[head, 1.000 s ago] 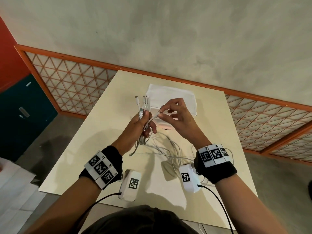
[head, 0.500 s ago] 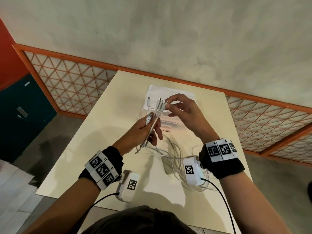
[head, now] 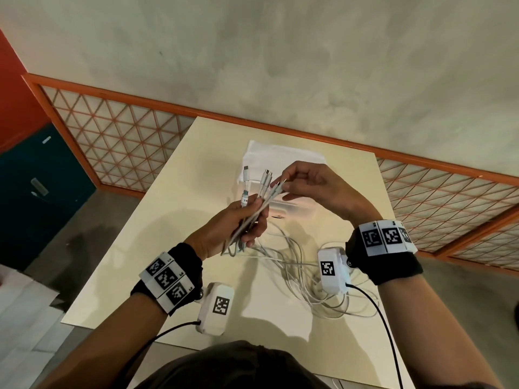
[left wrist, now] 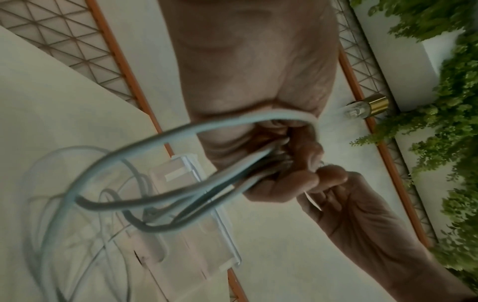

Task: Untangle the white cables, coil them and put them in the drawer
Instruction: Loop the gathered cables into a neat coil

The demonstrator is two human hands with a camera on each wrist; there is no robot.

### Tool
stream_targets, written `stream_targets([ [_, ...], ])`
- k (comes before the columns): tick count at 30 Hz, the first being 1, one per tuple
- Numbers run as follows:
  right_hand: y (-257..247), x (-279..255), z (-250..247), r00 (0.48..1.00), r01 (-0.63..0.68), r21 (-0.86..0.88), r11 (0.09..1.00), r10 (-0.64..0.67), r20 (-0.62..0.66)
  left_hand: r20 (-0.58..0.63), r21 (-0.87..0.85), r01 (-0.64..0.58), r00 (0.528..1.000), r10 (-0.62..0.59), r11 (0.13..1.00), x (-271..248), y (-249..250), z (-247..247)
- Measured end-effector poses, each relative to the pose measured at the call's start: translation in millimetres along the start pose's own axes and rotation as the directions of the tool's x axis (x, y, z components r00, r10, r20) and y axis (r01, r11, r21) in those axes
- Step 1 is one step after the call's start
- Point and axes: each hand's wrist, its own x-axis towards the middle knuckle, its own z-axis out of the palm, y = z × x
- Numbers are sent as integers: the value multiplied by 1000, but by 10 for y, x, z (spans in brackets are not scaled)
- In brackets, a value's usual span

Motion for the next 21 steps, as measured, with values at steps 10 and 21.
stream_targets([
  [10,-17,-9,74,997,-2,-4,1000,2,-76,-79,192,-34,996,50,981,21,24,105],
  [21,63,48,127,980,-26,-26,999,21,-197,-67,378,-34,996,64,925,-2,20,49],
])
